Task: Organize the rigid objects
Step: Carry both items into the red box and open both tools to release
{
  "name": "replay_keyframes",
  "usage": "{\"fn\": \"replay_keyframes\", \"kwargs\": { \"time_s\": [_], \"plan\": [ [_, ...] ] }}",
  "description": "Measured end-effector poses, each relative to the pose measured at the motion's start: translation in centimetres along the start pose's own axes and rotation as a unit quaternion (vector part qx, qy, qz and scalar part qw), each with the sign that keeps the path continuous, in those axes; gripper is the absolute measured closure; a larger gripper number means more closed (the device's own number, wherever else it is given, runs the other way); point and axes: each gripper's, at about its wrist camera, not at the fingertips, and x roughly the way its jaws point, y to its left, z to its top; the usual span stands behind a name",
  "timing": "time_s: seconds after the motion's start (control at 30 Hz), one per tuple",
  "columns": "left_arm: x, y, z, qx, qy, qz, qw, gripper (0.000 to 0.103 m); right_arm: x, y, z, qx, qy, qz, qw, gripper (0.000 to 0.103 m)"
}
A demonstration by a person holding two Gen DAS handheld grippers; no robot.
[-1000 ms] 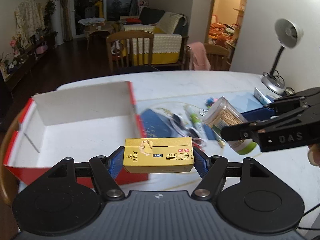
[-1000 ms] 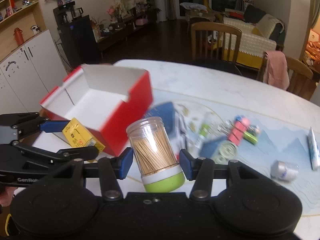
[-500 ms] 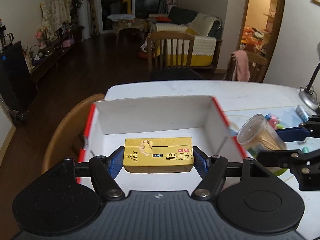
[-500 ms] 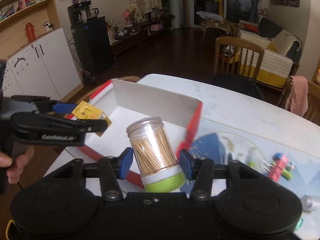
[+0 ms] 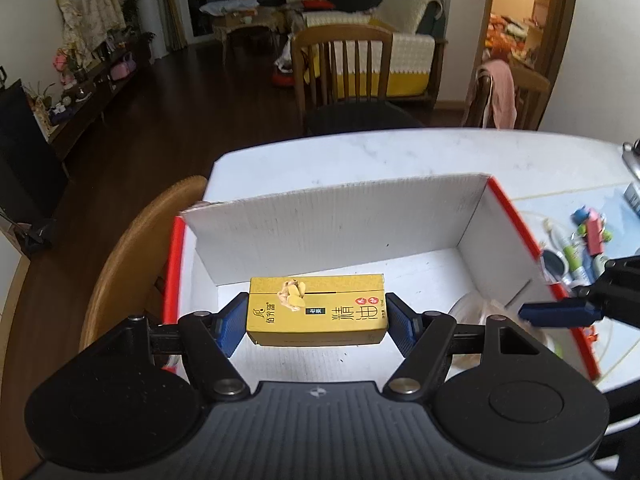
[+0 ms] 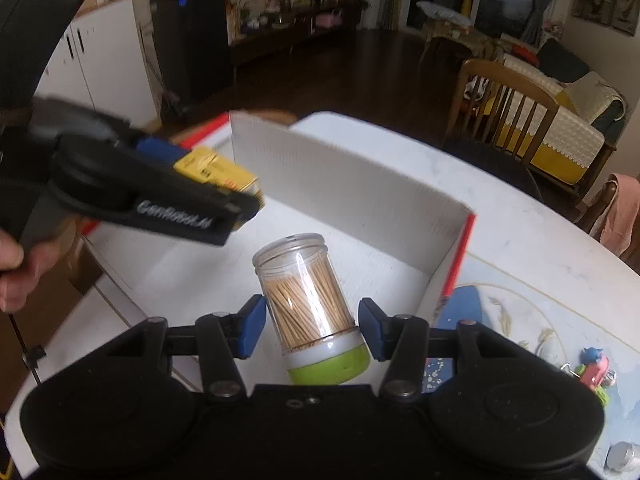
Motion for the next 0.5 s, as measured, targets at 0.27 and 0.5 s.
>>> {"fn": "replay_keyframes", "kwargs": {
  "time_s": [0.27,0.5],
  "plan": [
    [5.0,-0.8,0.3,0.031,0.07,0.011,0.997,0.032,4.1,0.7,-0.1,-0.009,0.045,0.011,0.999,0.058],
    [7.4,-1.0,-0.4,0.038,0.115,0.001,0.9926,0.032,5.8,0.7,0.0,-0.004,0.065,0.018,0.998,0.063]
  ]
}}
